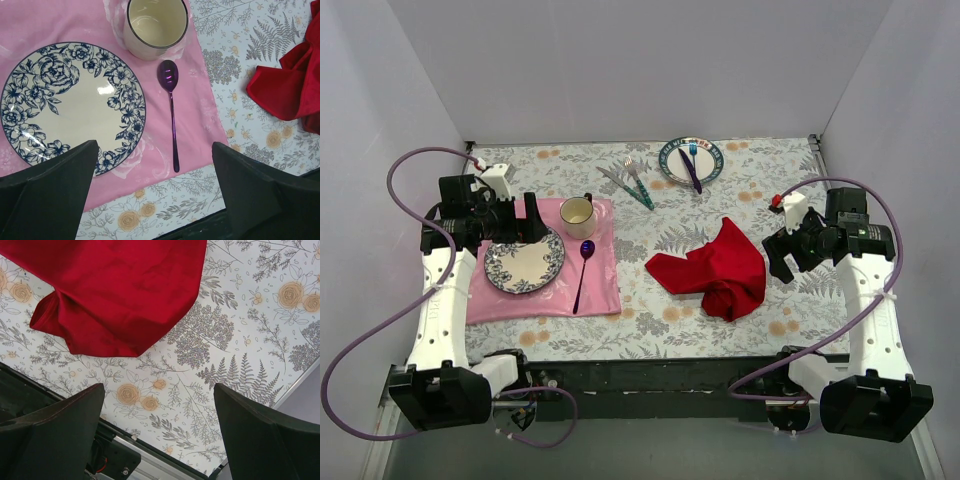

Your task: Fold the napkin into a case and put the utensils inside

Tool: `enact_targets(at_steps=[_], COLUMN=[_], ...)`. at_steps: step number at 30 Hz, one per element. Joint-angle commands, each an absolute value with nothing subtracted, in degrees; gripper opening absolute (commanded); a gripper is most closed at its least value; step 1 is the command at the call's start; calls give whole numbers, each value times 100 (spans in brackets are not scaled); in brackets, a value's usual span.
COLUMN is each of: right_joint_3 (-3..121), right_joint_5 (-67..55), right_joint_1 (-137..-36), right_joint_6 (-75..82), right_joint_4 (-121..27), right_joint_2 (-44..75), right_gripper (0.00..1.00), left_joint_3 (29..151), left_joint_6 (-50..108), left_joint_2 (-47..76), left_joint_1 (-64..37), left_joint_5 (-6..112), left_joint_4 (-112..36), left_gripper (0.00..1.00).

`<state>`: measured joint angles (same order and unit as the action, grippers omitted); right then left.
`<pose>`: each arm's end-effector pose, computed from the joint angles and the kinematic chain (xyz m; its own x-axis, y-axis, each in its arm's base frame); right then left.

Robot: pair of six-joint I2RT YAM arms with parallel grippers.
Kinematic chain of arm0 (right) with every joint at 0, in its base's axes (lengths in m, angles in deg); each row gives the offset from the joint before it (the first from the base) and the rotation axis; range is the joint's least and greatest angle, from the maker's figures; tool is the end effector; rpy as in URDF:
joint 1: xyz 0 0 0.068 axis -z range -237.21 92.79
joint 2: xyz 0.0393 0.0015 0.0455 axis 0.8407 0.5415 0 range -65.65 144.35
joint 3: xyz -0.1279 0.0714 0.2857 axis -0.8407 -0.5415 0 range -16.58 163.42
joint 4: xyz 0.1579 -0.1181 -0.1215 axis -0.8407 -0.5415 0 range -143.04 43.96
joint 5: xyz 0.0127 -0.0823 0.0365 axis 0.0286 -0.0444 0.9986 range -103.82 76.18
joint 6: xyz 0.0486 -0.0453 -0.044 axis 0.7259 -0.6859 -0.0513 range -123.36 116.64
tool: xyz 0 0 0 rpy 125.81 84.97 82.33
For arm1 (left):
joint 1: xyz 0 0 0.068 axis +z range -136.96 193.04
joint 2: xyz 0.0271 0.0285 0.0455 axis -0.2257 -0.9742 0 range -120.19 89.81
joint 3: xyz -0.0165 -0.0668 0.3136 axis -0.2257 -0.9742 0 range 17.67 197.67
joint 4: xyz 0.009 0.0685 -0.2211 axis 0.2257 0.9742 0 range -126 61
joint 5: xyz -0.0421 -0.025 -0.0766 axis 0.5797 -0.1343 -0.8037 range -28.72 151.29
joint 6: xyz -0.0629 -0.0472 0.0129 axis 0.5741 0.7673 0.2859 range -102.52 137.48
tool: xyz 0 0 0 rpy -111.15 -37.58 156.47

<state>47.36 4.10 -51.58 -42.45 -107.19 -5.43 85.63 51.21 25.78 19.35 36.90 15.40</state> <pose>0.1491 0.0063 0.3419 -0.6059 -0.5431 -0.5813 -0.5843 0.7997 -0.1382 0.1853 -0.0080 0.3693 -0.7076 -0.5871 -0.3931 -0.2593 0.7334 -0.6284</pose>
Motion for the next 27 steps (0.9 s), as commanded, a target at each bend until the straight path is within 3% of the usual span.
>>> enact_targets(at_steps=[1, 8, 15, 21, 27], right_joint_3=[4828, 4880, 5056, 5109, 5426], right_joint_5=[472, 534, 473, 525, 1061], right_joint_1=[-5168, -5176, -5176, -5185, -5220], right_joint_6=[-4353, -4353, -4195, -4089, -4063], right_joint_4=[-10783, -10651, -10528, -10299, -10712], right_joint_2=[-422, -88, 334, 500, 1001], right_gripper=[99, 99, 99, 98, 97], left_joint_3=[8595, 8719, 8772, 7920, 6935], left_joint_6=[4738, 3972, 4016, 3322, 1775], left_joint_2=[2715, 2408, 1792, 1572, 1503], left_joint_1=[1937, 1384, -932, -2376, -2835], left_joint_5=[3555, 3130, 3806, 4046, 3571], left_joint_4=[1471, 1314, 866, -65, -1322], left_gripper=[98, 98, 98, 98, 98])
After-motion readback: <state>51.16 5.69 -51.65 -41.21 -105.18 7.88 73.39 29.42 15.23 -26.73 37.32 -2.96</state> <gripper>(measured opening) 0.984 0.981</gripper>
